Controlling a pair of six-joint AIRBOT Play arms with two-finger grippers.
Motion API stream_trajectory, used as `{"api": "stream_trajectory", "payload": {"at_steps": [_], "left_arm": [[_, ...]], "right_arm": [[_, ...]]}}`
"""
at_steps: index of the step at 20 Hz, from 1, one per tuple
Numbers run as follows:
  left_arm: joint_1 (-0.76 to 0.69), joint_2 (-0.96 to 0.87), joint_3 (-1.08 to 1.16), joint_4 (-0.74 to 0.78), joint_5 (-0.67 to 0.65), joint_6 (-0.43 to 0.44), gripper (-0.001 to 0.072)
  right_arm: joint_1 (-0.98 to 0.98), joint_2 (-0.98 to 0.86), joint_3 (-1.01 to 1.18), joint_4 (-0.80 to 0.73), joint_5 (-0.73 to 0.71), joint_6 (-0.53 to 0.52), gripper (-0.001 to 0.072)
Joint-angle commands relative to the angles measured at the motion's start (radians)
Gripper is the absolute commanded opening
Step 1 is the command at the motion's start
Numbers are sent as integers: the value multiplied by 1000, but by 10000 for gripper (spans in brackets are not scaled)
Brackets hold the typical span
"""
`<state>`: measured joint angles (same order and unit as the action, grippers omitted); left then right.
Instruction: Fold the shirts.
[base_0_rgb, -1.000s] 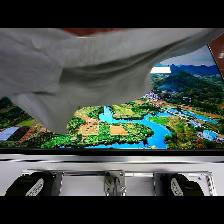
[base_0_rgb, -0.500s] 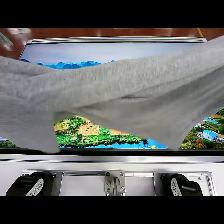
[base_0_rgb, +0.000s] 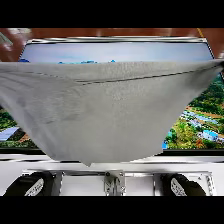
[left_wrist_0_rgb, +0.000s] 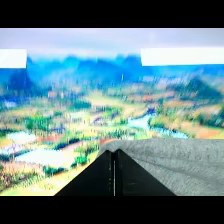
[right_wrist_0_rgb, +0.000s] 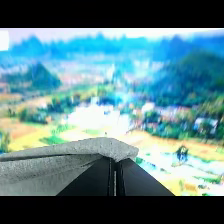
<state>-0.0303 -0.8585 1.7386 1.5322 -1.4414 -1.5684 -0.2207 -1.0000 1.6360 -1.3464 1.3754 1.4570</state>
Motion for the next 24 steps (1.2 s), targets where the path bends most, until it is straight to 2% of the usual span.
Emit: {"api": "stream_trajectory", "payload": {"at_steps": [1,3,6,9,11,13,14,15,16,17,19,21,22,23,24], "left_arm": [[0,-142,-167,19,140,-54,35],[0,-252,-218,19,256,-77,35],[-2,-434,-220,3,323,-137,35],[-8,-594,-220,-97,311,-140,35],[-8,-677,-220,-176,297,-215,36],[-8,-727,-220,-240,271,-232,43],[-7,-733,-220,-250,262,-232,153],[-3,-728,-217,-250,248,-231,363],[12,-719,-201,-249,201,-205,585],[35,-710,-178,-246,128,-144,629],[106,-679,-147,-210,-65,10,622],[182,-628,-194,-182,-209,89,621],[220,-585,-264,-184,-218,94,622],[252,-537,-359,-206,-192,94,622],[280,-480,-493,-255,-127,94,622]], "right_arm": [[2,-257,1,16,-41,28,53],[2,-398,1,88,-213,46,53],[3,-559,1,248,-404,56,53],[11,-682,1,314,-383,86,58],[20,-737,1,314,-311,111,61],[34,-761,1,316,-260,111,61],[39,-761,2,323,-255,111,73],[38,-755,5,333,-255,111,249],[28,-742,18,352,-224,93,547],[13,-724,36,349,-175,48,595],[-38,-661,65,269,-24,-35,595],[-98,-591,66,63,136,-48,595],[-131,-568,65,-39,205,-48,595],[-172,-555,61,-55,254,-51,595],[-218,-545,46,21,261,-54,595]]}}
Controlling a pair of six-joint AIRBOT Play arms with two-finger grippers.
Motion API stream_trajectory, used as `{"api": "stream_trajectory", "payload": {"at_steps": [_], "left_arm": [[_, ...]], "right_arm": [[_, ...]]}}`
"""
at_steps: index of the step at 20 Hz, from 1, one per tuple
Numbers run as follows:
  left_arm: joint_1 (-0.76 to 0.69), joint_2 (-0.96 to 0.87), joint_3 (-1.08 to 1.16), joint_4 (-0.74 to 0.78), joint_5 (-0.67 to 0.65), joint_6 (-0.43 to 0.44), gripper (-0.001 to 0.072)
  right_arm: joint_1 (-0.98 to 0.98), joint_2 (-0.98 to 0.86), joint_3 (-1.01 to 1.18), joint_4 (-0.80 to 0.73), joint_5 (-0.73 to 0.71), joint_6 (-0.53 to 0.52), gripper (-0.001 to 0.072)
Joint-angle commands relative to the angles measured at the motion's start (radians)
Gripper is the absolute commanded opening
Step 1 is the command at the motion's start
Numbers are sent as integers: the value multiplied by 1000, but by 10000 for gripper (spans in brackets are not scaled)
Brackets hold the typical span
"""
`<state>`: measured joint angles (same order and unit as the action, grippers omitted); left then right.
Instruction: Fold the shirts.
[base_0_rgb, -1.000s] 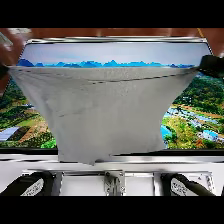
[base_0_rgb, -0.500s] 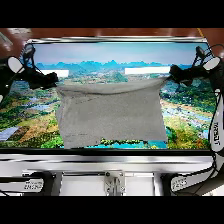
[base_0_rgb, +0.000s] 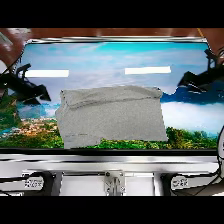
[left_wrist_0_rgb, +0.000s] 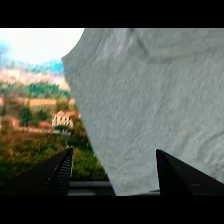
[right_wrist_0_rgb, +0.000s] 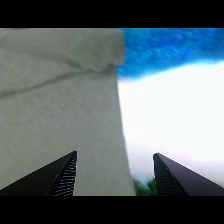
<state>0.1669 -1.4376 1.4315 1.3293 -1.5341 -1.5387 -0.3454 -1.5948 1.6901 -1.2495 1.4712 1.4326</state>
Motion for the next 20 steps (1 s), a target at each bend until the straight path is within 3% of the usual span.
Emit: {"api": "stream_trajectory", "payload": {"at_steps": [1,3,6,10,17,18,19,20], "left_arm": [[103,150,-325,-114,51,66,621],[114,215,-575,-201,196,81,622],[112,221,-756,-270,294,126,622],[111,218,-814,-336,401,166,613],[111,120,-816,-354,425,204,605],[111,114,-816,-377,440,211,585],[111,112,-816,-397,467,209,405],[111,112,-816,-413,488,206,370]], "right_arm": [[-137,53,-31,18,169,-43,595],[-182,53,-89,146,187,-58,595],[-178,53,-162,165,224,-82,595],[-164,52,-206,179,220,-101,595],[-164,52,-207,175,225,-103,595],[-164,52,-207,174,228,-103,595],[-164,52,-207,164,232,-102,595],[-164,52,-209,138,237,-100,595]]}}
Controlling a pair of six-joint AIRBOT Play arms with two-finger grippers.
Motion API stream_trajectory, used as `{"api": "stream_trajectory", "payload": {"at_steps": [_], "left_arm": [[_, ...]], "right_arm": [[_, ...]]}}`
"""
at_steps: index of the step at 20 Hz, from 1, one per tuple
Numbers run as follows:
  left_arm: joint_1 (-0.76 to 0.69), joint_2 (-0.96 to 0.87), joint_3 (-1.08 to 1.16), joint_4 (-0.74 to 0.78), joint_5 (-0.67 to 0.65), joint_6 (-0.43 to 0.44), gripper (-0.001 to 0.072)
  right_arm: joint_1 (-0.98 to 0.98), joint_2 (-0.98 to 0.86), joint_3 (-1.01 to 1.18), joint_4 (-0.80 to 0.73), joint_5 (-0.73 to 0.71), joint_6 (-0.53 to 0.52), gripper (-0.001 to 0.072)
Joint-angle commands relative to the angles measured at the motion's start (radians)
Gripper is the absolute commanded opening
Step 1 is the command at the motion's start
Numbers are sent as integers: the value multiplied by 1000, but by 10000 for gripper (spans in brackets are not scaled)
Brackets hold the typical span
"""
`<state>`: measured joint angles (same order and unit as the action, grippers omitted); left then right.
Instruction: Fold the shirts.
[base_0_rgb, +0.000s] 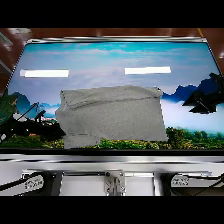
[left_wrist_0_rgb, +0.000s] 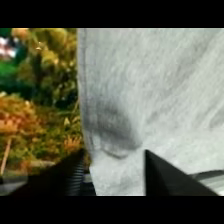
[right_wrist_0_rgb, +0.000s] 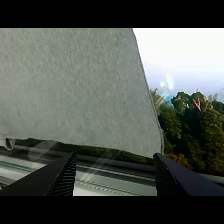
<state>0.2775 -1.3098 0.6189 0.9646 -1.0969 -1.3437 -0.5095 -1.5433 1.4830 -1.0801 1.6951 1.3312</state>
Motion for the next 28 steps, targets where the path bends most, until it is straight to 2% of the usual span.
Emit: {"api": "stream_trajectory", "payload": {"at_steps": [1,2,4,5,6,7,10,17,21,22,23,24,25,28], "left_arm": [[0,-16,-3,-61,63,11,369],[0,-16,-3,-72,66,12,366],[-3,-16,-3,-76,58,14,249],[-8,-15,-3,-76,48,32,142],[-15,-15,-3,-76,34,49,74],[-21,-14,-3,-76,14,62,35],[-22,-7,-3,-75,-11,76,35],[-21,74,-1,-71,-11,94,35],[-21,90,3,-71,-13,92,35],[-21,90,13,-71,-12,92,35],[-21,90,27,-71,-13,91,35],[-21,90,46,-71,-22,91,35],[-21,94,73,-70,-31,93,34],[-22,162,224,-37,-49,94,33]], "right_arm": [[0,0,-19,-60,15,3,601],[-1,0,-56,-71,19,-5,637],[-8,0,-169,-84,2,-8,637],[-8,0,-236,-89,-13,-9,637],[-8,0,-306,-94,-42,-9,637],[-8,0,-363,-91,-87,-8,636],[12,0,-482,-101,-209,13,636],[110,0,-612,-85,-383,11,632],[153,0,-639,-64,-383,20,623],[163,0,-640,-64,-380,21,531],[172,0,-639,-48,-378,16,392],[179,2,-638,-14,-358,-10,167],[182,9,-632,23,-332,-45,60],[181,123,-554,146,-307,-166,53]]}}
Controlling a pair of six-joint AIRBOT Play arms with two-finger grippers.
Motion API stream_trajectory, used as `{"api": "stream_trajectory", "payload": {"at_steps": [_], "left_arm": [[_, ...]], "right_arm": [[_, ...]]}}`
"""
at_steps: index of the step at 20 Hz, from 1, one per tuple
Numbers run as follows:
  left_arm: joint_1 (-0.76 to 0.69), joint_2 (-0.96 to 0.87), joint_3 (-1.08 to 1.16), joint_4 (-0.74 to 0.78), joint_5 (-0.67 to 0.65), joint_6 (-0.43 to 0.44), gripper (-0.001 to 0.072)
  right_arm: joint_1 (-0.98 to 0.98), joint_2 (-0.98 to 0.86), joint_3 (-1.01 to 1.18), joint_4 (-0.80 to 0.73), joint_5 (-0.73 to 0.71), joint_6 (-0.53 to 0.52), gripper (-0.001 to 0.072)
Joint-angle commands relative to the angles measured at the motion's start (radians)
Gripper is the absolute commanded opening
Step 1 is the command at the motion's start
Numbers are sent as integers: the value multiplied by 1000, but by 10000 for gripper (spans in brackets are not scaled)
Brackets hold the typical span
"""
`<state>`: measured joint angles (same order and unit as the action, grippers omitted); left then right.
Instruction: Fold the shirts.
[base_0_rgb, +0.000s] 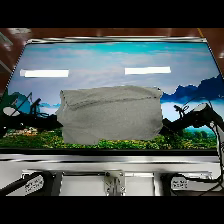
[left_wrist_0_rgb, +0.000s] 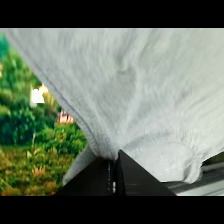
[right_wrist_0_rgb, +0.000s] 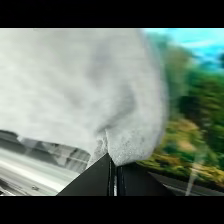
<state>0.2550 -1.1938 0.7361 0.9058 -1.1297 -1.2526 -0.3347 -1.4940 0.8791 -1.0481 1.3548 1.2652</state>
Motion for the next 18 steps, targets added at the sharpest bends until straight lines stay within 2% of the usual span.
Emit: {"api": "stream_trajectory", "payload": {"at_steps": [1,5,8,9,11,13,16,18], "left_arm": [[1,87,187,21,-16,3,33],[0,243,693,21,1,3,34],[0,307,1075,21,29,0,35],[1,324,1180,21,27,-1,35],[1,362,1312,31,19,-53,35],[1,422,1348,100,-2,-103,34],[1,497,1336,273,-126,-104,34],[1,518,1335,303,-188,-103,34]], "right_arm": [[6,128,108,145,23,-140,53],[6,383,513,181,-130,-191,53],[6,538,818,114,-344,-173,53],[6,577,892,72,-372,-141,53],[6,657,991,-20,-359,-61,53],[6,751,1014,-107,-303,-38,53],[6,858,1014,-225,-171,-34,53],[6,890,1014,-290,-97,-3,53]]}}
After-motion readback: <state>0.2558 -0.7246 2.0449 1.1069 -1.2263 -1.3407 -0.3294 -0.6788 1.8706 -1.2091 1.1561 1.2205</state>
